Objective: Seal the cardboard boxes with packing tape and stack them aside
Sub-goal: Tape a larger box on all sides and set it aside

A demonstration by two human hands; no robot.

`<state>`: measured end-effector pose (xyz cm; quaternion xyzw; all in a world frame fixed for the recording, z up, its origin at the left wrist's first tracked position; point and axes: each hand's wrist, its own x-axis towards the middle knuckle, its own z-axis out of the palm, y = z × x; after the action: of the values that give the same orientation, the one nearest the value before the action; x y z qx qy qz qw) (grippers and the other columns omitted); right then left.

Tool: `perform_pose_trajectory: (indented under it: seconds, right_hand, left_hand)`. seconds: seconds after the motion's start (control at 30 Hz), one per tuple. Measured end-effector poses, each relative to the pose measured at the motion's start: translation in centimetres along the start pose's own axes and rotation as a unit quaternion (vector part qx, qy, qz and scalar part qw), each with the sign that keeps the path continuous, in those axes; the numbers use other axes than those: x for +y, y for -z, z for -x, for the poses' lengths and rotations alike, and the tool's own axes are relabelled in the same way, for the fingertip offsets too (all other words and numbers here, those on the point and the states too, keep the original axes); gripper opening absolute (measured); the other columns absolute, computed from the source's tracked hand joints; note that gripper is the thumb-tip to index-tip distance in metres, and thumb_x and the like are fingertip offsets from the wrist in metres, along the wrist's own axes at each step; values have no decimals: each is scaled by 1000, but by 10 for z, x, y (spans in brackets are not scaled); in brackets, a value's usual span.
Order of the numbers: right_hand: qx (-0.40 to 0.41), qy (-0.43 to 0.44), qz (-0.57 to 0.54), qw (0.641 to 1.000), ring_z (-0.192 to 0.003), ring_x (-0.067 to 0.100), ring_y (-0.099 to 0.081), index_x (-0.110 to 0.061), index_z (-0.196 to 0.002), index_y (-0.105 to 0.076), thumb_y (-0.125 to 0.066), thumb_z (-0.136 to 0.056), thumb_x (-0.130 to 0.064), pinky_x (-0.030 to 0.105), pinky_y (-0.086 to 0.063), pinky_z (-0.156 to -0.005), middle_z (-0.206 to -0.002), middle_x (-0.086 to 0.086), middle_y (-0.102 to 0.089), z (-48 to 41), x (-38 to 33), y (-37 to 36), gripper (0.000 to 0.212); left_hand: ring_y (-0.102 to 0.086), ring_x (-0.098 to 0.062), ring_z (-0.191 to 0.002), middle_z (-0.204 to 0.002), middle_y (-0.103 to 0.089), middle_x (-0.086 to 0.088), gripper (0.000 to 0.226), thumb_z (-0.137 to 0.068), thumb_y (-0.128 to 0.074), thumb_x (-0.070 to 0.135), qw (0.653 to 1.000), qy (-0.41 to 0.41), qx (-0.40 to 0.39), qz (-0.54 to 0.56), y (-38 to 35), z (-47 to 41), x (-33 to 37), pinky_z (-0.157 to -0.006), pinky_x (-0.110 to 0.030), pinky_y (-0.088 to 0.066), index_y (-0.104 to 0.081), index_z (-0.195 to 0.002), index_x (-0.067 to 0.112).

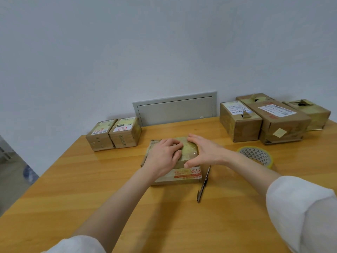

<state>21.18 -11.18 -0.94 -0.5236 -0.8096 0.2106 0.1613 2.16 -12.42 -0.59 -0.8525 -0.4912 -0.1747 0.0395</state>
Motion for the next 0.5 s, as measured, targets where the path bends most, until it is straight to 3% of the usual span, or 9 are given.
perform_pose_trajectory:
  seconds: [0.3,0.5]
  right_hand:
    - [-3,-5,-6,1000,-146,14,-13,-18,-152,-19,-77,-66,-58,37,-23,-117,-161,-8,-5,1,-1,-1,111]
    - [-10,-10,-12,1000,-146,13,-11,-19,-152,-17,-76,-64,-61,36,-21,-117,-161,-8,-3,-1,0,-1,114]
  left_hand:
    - [-28,-14,-138,-150,-38,8,46,-103,-28,36,997,-13,-44,-66,3,2,2,-111,-30,-22,-37,-146,21]
    - [-30,-17,-140,-153,-35,-2,54,-103,-32,36,998,32,-46,34,9,9,2,-111,-28,-22,-24,-151,15]
